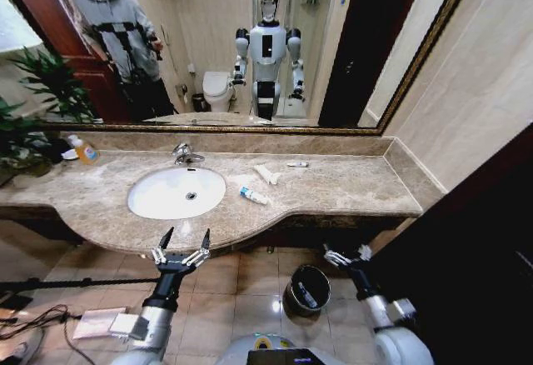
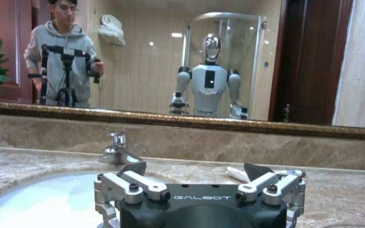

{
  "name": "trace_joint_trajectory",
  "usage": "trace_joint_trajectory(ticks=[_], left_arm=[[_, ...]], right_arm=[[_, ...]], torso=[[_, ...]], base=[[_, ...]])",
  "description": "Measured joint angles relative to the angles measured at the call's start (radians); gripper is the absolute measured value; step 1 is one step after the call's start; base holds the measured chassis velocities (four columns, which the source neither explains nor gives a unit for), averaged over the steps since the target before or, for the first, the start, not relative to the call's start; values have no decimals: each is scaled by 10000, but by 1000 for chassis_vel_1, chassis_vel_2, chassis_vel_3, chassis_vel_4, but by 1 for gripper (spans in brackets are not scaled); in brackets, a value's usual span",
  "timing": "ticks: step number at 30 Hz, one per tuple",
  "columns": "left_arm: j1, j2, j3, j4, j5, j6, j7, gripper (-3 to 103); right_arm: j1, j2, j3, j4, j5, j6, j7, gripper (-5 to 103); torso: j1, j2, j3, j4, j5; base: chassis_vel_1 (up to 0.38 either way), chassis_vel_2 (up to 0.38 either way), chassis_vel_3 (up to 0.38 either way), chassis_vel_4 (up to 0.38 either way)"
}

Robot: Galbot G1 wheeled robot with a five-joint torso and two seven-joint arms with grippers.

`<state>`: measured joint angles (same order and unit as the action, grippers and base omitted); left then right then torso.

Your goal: Pick up the trash from the sink and place it in the trash bin.

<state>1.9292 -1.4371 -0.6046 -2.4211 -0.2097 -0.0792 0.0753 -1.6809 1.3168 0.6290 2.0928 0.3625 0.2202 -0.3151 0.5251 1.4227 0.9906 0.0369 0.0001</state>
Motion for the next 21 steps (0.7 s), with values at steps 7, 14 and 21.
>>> trace_joint_trajectory(ticks=[7,14,21], left_arm=[[0,0,0,1,0,0,1,100],[0,0,0,0,1,0,0,100],[0,0,0,0,0,0,1,100]], right_arm=[[1610,-1374,-1133,-352,-134,-746,-577,100],[3689,-2191,-2930,-1344,-633,-1260,-535,100],[5690,-2186,-4529,-2892,-914,-1553,-30,100]], torso=[[0,0,0,-2,-1],[0,0,1,-1,-1],[1,-1,1,0,0]], base=[[0,0,0,0],[0,0,0,0],[0,0,0,0]])
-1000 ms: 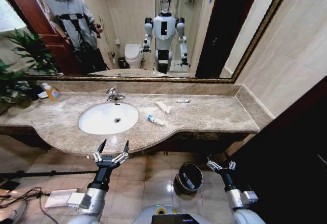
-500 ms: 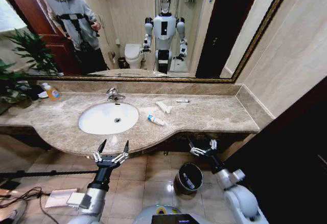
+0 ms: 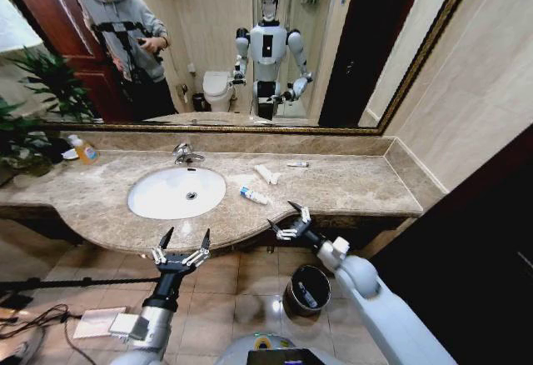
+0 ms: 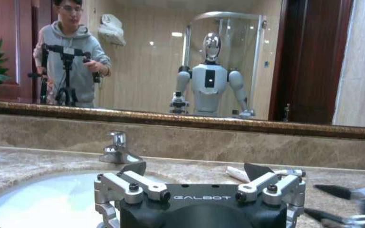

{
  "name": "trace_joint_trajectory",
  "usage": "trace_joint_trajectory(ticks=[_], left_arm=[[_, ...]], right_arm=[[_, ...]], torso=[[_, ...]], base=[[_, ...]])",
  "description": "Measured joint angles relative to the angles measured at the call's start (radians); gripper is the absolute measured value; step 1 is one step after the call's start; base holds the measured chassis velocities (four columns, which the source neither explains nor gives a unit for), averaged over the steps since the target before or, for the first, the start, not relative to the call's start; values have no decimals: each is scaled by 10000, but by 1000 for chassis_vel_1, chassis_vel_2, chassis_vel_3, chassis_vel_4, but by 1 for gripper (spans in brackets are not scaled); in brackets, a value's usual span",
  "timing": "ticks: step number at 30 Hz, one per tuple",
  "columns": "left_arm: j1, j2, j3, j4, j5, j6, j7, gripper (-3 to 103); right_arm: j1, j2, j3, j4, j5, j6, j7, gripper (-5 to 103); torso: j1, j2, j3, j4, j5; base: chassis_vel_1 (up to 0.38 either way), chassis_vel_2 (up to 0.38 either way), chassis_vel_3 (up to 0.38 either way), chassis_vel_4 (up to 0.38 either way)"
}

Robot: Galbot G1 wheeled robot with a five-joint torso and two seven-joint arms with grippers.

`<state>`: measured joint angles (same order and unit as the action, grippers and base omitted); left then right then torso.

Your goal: Pick up the trash from the sink and place it in the trash bin.

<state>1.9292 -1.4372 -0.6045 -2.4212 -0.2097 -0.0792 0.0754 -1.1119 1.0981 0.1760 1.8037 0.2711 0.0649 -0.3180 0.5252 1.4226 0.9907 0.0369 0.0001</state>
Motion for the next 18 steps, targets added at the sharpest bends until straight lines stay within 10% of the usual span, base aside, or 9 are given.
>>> trace_joint_trajectory(ticks=[10,18], left_arm=[[0,0,0,0,0,0,0,100],[0,0,0,0,0,0,0,100]], right_arm=[[2358,529,-1464,-2305,-121,-583,456,102],[2877,703,-1641,-2926,-262,-743,596,74]], torso=[[0,0,0,-1,-2],[-2,0,-1,-1,-2]], base=[[0,0,0,0],[0,0,0,0]])
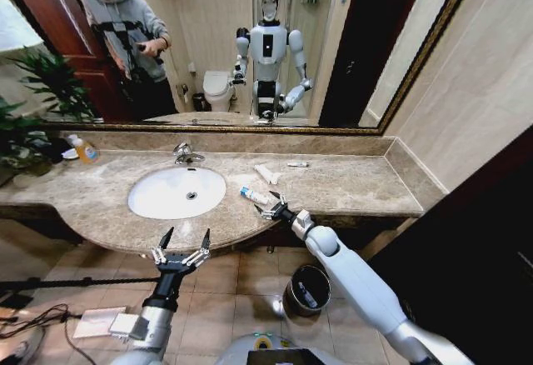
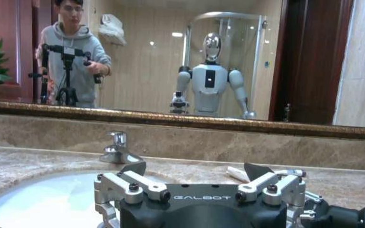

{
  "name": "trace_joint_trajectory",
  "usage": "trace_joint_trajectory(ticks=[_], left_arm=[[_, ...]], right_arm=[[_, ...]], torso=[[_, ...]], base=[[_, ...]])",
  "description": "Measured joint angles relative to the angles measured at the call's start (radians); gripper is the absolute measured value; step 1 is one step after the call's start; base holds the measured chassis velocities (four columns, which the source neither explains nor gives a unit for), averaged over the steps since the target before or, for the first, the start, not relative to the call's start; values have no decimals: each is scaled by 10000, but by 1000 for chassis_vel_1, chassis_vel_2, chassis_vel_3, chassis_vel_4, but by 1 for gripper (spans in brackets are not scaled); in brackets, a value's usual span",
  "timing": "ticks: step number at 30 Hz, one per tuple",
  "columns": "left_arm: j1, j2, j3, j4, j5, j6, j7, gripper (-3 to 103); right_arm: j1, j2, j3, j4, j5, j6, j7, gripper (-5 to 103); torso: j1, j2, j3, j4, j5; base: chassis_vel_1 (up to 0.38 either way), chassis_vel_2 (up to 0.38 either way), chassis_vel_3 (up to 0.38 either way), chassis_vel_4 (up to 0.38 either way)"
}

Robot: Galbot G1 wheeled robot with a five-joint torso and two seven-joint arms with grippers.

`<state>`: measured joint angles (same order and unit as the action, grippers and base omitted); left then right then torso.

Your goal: Pick up the trash from the sink and place it in the trash bin.

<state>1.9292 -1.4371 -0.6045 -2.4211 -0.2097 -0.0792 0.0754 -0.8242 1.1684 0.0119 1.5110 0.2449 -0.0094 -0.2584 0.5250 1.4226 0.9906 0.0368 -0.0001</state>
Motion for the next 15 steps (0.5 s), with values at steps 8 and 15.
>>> trace_joint_trajectory(ticks=[8,15], left_arm=[[0,0,0,0,0,0,0,100],[0,0,0,0,0,0,0,100]], right_arm=[[18,33,132,-180,-40,-51,-90,52],[-144,-74,274,-133,10,12,-253,24]], torso=[[0,0,0,0,1],[0,0,0,-1,1]], base=[[0,0,0,0],[0,0,0,0]])
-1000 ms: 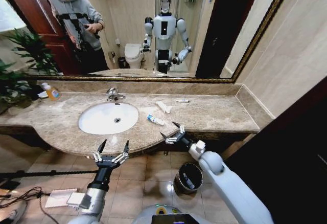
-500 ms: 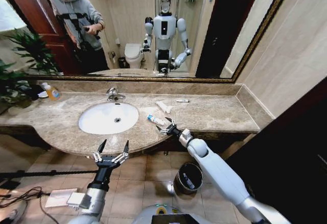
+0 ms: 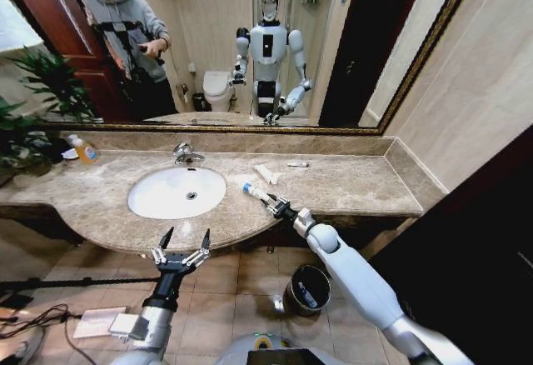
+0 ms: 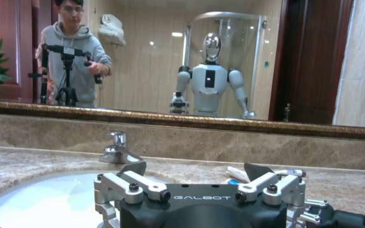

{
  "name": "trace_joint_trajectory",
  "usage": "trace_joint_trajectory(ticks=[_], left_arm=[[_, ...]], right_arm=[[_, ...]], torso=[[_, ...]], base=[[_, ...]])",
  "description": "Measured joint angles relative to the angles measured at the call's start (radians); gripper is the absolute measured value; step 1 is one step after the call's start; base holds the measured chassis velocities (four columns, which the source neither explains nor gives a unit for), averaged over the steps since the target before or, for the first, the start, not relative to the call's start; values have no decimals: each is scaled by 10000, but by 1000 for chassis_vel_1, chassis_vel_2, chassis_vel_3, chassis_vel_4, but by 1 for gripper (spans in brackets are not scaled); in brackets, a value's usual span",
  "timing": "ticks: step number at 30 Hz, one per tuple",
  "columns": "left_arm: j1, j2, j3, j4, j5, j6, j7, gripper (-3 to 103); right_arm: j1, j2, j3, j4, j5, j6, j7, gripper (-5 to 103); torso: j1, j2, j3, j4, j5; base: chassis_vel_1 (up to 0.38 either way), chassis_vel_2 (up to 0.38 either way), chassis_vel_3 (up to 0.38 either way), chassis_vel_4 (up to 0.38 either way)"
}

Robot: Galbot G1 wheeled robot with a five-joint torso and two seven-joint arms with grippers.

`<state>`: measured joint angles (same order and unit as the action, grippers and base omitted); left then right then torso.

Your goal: Pick up the trash from the sink and place it in the trash bin.

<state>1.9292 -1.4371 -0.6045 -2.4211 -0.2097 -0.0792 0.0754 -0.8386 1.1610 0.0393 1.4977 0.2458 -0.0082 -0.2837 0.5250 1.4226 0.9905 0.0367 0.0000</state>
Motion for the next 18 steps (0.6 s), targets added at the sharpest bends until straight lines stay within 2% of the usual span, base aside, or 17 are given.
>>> trace_joint_trajectory(ticks=[12,18], left_arm=[[0,0,0,0,0,0,0,100],[0,1,1,1,0,0,3,100]], right_arm=[[-434,-167,254,777,231,-23,79,23],[-1586,-622,1527,2159,664,-91,104,23]], torso=[[0,0,0,1,2],[0,1,-1,1,0]], base=[[0,0,0,0],[0,0,0,0]])
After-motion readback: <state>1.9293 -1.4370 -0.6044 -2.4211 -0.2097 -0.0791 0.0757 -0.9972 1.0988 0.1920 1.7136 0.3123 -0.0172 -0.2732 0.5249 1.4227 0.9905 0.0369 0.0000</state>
